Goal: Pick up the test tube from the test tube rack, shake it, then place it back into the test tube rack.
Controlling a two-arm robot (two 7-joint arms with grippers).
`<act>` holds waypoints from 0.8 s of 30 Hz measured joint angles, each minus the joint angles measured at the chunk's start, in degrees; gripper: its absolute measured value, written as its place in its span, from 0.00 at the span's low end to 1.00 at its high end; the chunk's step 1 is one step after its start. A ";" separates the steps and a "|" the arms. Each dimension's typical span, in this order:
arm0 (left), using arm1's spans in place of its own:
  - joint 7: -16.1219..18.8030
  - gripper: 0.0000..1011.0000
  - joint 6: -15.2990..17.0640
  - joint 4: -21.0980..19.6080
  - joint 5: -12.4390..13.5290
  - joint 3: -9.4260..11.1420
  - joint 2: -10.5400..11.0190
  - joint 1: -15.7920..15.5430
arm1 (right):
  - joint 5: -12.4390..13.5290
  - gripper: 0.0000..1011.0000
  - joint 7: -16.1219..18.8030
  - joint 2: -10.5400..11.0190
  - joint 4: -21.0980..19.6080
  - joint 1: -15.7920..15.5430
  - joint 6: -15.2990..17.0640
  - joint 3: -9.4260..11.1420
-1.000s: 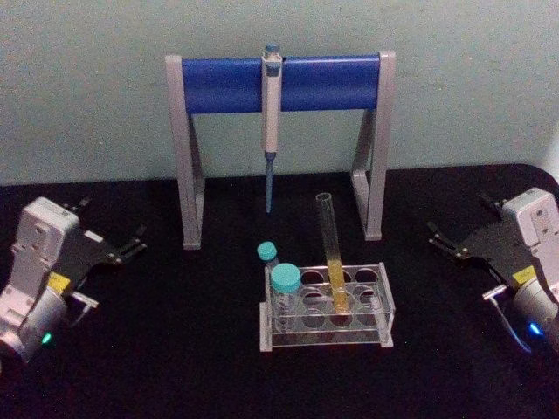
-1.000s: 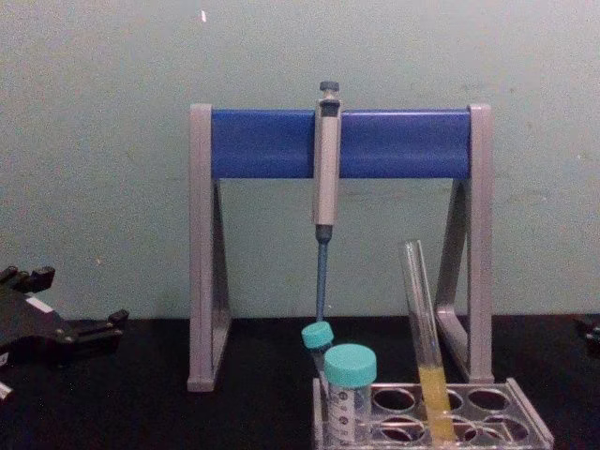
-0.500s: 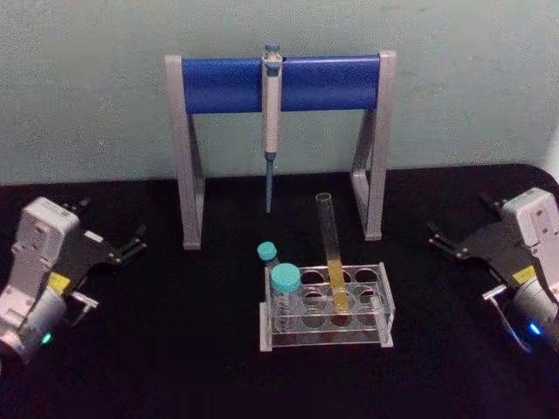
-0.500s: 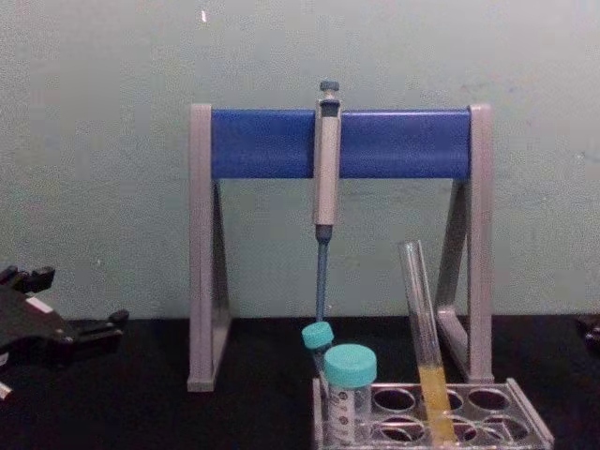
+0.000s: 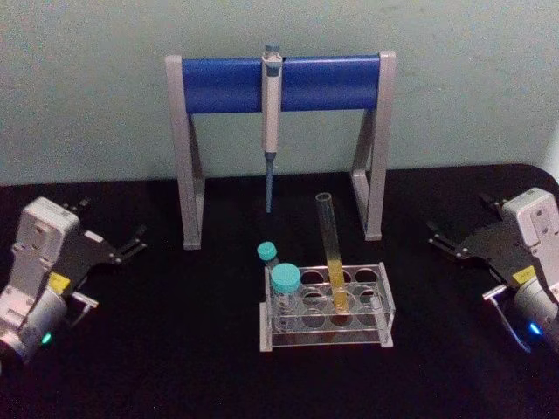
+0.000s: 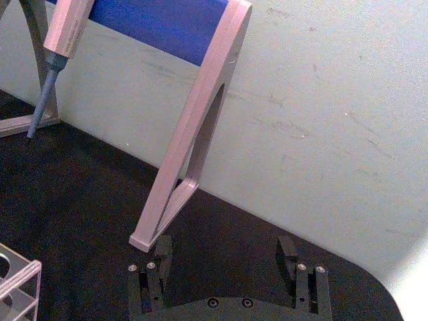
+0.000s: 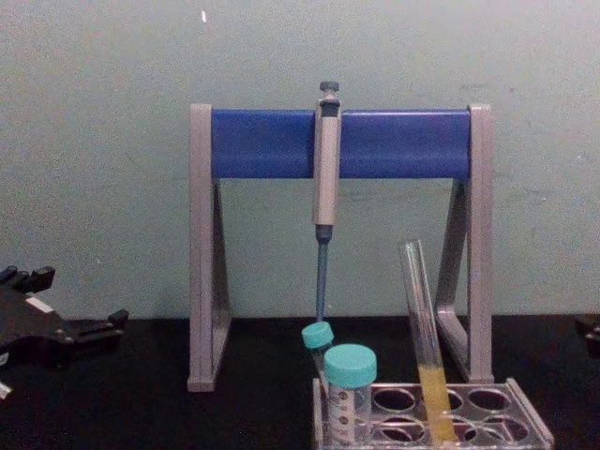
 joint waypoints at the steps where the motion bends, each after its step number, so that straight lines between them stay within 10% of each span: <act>1: 0.00 0.99 0.00 0.00 0.00 0.00 0.00 0.00 | 0.00 0.99 0.00 0.00 0.00 0.00 0.00 0.00; 15: 0.00 0.99 0.00 0.00 0.00 0.00 0.00 0.00 | 1.50 0.99 1.94 -0.09 -2.93 -2.42 -2.52 3.43; 24: 0.00 0.99 0.00 0.00 0.00 0.00 0.00 0.00 | 6.54 0.99 10.79 0.34 -5.87 -3.15 -5.22 4.53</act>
